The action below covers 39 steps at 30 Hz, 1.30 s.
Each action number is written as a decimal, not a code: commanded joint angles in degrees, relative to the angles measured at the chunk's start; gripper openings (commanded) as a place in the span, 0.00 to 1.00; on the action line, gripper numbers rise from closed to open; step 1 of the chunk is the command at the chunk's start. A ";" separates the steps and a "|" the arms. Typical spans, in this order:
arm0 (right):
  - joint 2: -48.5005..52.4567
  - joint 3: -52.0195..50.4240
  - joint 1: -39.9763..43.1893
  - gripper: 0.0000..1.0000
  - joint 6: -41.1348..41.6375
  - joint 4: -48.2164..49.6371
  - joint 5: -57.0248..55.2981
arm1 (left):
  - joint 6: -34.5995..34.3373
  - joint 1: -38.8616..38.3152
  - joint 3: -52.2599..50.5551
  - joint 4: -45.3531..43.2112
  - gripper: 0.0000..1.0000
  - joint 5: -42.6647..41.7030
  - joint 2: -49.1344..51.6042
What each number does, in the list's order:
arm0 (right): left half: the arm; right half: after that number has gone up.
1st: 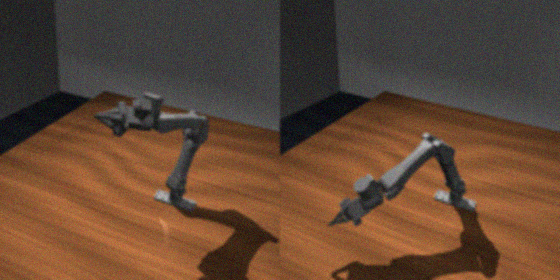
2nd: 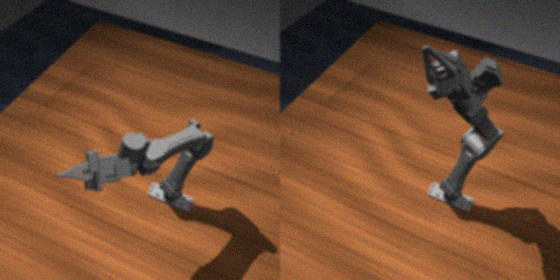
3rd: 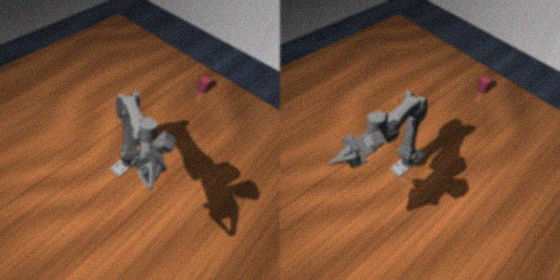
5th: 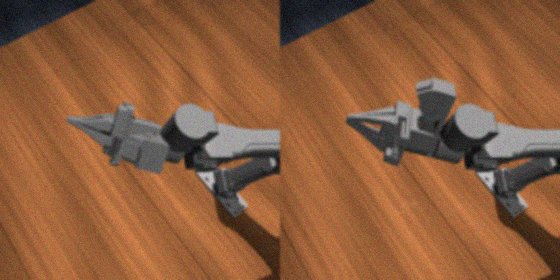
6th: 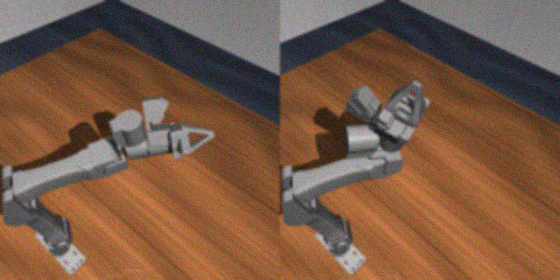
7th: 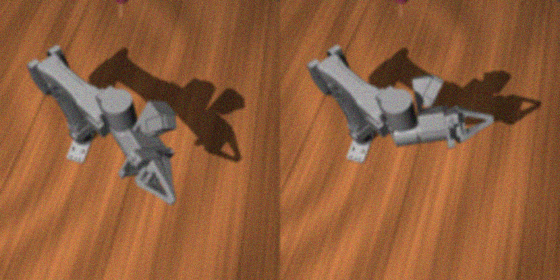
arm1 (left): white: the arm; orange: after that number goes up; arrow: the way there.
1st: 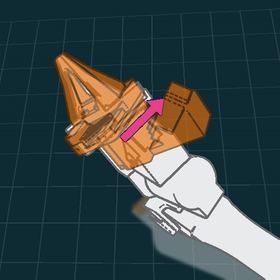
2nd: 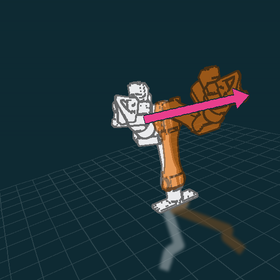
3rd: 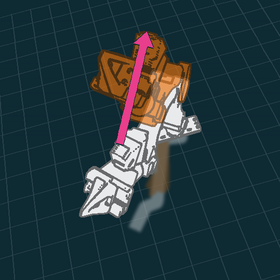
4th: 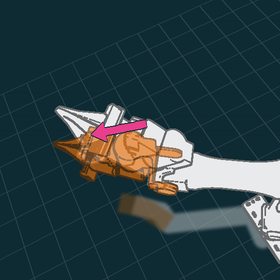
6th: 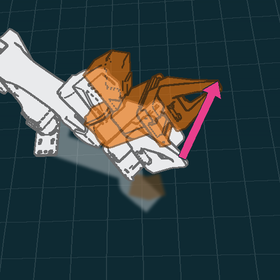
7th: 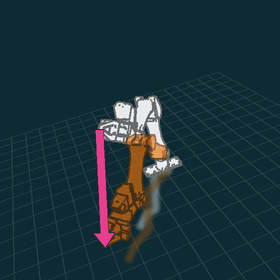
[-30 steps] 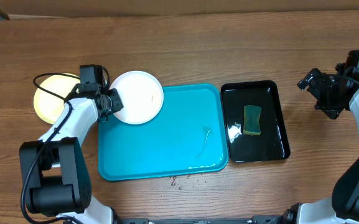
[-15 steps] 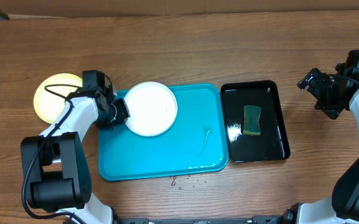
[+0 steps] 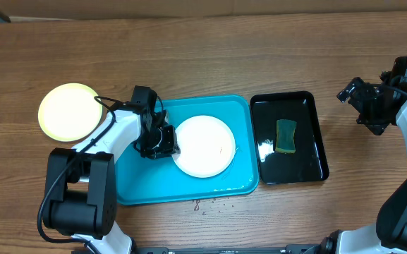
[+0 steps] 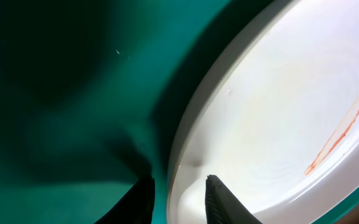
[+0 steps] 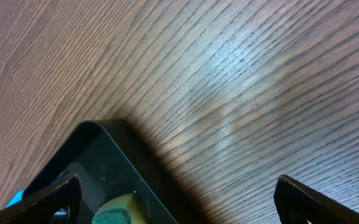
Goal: Clean dirty plates on tray and stack at the side
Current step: 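Slide the white plate right across the teal tray with the left gripper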
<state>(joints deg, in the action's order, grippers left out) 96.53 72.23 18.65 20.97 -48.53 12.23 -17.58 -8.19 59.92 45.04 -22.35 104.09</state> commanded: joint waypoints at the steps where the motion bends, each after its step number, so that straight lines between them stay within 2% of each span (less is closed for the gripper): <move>1: -0.85 0.59 0.17 1.00 0.28 0.26 0.28 | -0.02 0.50 1.88 -1.38 0.30 0.68 0.79; 11: -0.85 0.59 0.17 1.00 0.28 0.26 0.28 | 0.35 -3.65 2.49 -7.74 0.29 13.03 0.79; 14: -0.85 0.59 0.17 1.00 0.31 0.26 0.31 | 0.92 -6.36 2.49 -9.16 0.24 14.27 0.79; 16: -0.85 0.59 0.17 1.00 0.28 0.26 0.31 | 0.81 -8.41 2.49 -9.22 0.13 16.61 0.79; 20: -0.85 0.59 0.17 1.00 0.28 0.26 0.31 | -4.98 -11.26 2.49 -6.36 0.05 24.92 0.79; 23: -0.85 0.59 0.17 1.00 0.28 0.26 0.31 | -11.93 -12.04 2.49 -2.36 0.04 28.79 0.79; 26: -0.85 0.59 0.17 1.00 0.31 0.26 0.31 | -17.68 -12.04 2.49 2.29 0.04 28.92 0.79; 33: -0.85 0.59 0.17 1.00 0.28 0.26 0.28 | -17.55 -12.04 2.49 3.72 0.05 29.70 0.79; 36: -0.85 0.59 0.17 1.00 0.28 0.26 0.31 | -17.11 -12.02 2.49 3.80 0.09 30.47 0.79; 39: -0.85 0.59 0.17 1.00 0.28 0.26 0.28 | -17.14 -12.00 2.49 3.76 0.04 30.45 0.79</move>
<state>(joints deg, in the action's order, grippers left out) 96.53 72.23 18.65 20.99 -48.58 12.23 -33.61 -20.27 63.07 48.49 4.58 104.16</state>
